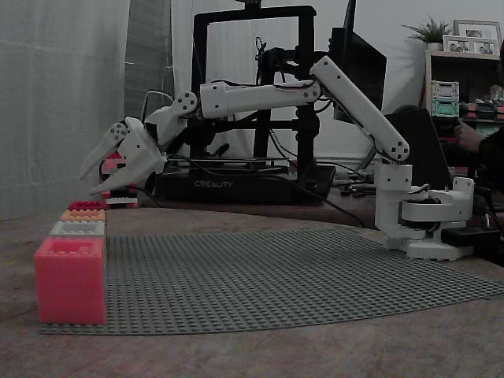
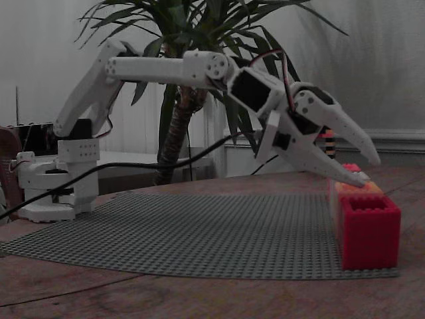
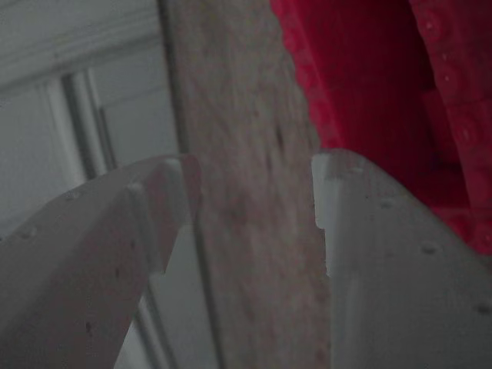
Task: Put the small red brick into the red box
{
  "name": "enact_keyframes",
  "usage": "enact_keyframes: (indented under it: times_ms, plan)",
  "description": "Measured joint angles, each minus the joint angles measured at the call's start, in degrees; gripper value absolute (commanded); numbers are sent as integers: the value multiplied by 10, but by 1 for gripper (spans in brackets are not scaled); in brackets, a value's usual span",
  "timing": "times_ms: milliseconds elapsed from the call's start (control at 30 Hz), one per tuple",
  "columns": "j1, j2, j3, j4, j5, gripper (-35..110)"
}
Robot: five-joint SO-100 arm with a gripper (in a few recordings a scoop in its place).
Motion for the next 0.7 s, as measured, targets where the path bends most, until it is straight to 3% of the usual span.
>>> enact_keyframes:
  times_ms: [267,500,700]
  plan:
    - [-15,84,89,4,3,0]
    - [-76,361,291,161,-33,0]
    - [-105,649,600,251,-41,0]
